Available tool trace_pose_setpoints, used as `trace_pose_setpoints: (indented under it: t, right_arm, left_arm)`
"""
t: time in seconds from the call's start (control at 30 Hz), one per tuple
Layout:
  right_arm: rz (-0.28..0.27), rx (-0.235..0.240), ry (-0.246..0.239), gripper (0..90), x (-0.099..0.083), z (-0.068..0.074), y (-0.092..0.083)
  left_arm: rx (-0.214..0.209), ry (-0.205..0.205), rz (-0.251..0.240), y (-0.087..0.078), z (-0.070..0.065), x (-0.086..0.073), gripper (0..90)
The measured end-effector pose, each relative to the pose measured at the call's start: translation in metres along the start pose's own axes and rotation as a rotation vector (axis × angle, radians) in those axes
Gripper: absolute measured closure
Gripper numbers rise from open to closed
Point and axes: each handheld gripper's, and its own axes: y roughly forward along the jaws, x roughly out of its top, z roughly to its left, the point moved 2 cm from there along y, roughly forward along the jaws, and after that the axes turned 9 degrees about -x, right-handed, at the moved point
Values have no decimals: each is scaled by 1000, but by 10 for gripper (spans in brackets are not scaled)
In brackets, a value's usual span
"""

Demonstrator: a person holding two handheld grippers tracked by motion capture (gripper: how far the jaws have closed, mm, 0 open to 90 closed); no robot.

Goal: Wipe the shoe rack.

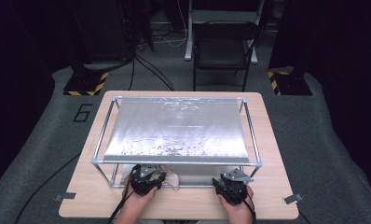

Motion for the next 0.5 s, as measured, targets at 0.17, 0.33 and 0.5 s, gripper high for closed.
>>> trace_pose_setpoints:
  t: [0.17, 0.33, 0.5]
  right_arm:
    - [4, 0, 7, 585, 0, 1, 0]
    - [3, 1, 8, 585, 0, 1, 0]
    - [4, 2, 8, 585, 0, 0, 0]
  left_arm:
    - [5, -10, -3, 1, 0, 0, 406]
    - [-9, -29, -5, 0, 1, 0, 497]
    - [7, -2, 8, -5, 4, -3, 609]
